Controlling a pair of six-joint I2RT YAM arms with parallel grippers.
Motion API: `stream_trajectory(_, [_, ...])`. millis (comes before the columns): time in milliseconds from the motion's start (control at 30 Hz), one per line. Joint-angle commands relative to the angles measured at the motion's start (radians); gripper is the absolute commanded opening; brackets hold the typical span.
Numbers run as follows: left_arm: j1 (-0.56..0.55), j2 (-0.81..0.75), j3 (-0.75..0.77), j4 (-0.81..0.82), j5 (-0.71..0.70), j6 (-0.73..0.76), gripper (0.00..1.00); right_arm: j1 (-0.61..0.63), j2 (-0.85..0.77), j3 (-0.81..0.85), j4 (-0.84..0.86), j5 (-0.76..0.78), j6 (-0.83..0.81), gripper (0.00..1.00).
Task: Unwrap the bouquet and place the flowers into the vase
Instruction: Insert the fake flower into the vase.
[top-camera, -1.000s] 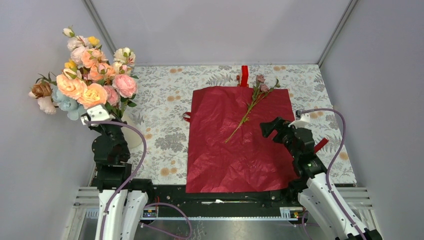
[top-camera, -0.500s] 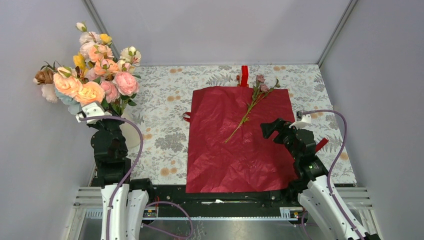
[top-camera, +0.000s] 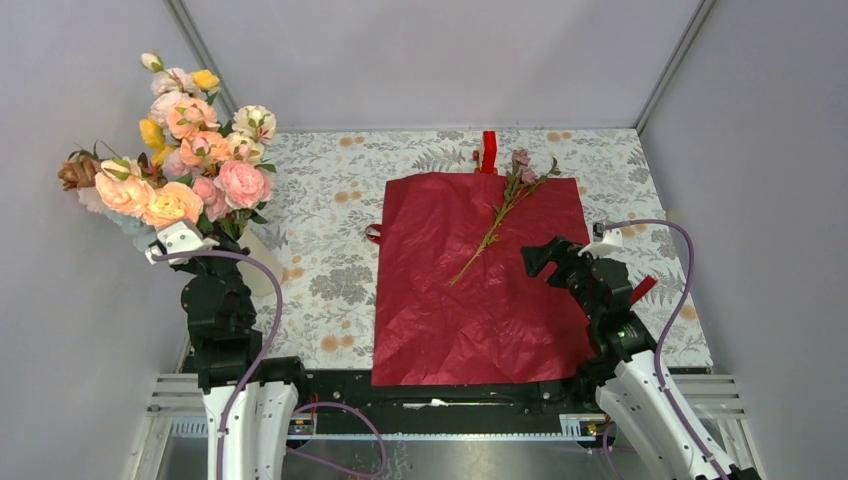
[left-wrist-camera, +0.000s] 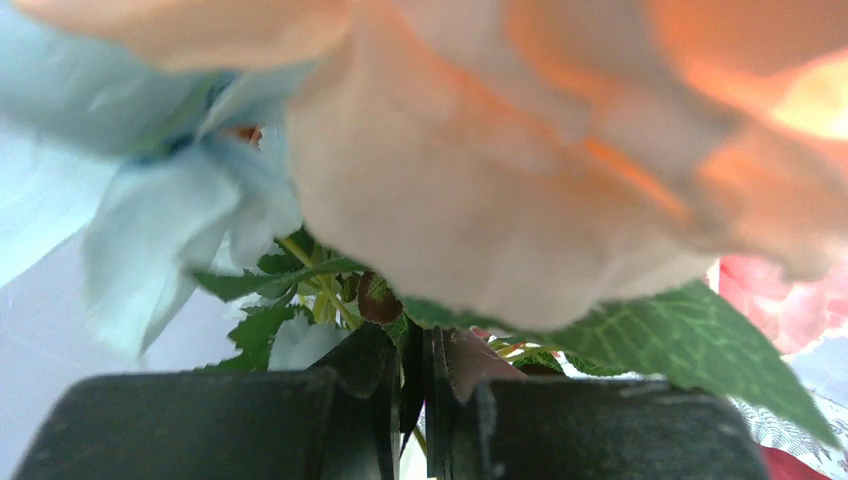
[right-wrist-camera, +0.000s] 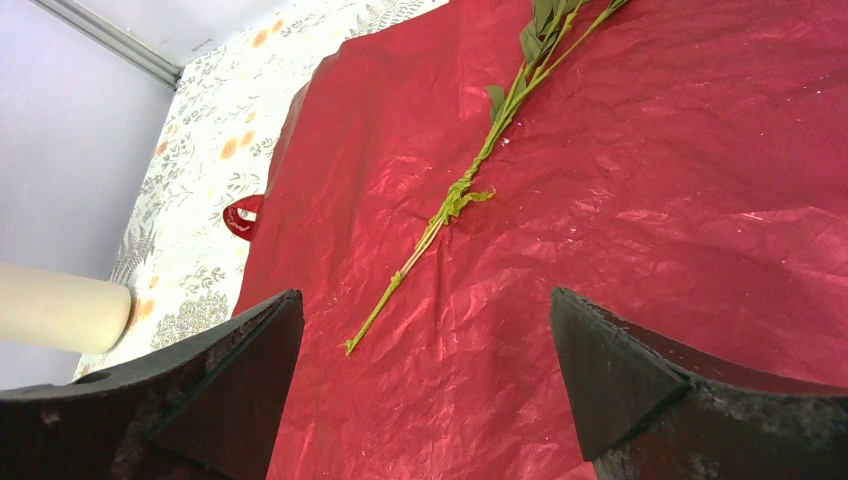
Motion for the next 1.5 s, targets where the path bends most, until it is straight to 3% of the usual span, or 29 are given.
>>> stream_trajectory(0, [0.003, 0.001, -0.02, -0.092, -0.03, -0.057, 0.0, -0.006, -0.009, 0.029, 0.007, -0.013, -0.01, 0.98])
stream_trajectory(200, [0.003, 0.014, -0.016, -0.155, -0.077, -0.096, 0.0, -0.006, -0.013, 0.026, 0.007, -0.016, -0.009, 0.98])
stream_trajectory(467, [0.003, 0.014, -0.007, -0.198, -0.094, -0.098, 0.19, -0.006, -0.01, 0.029, 0.007, -0.023, -0.005, 0.98])
stream_trajectory(1067, [0.003, -0.046, 0.033, -0.25, -0.028, -0.067, 0.43, -0.006, -0.012, 0.041, -0.002, -0.029, 0.001, 0.98])
stream_trajectory(1233, [0.003, -0.059, 0.062, -0.291, 0.009, -0.071, 0.45, -0.006, -0.013, 0.046, -0.012, -0.027, -0.004, 0.98])
stream_trajectory(1367, [0.003, -0.059, 0.088, -0.33, 0.024, -0.081, 0.62, -0.006, -0.016, 0.051, -0.018, -0.027, -0.006, 0.98])
stream_trajectory(1467, [0.003, -0.062, 0.101, -0.353, 0.027, -0.087, 0.69, -0.006, -0.017, 0.053, -0.02, -0.027, -0.005, 0.98])
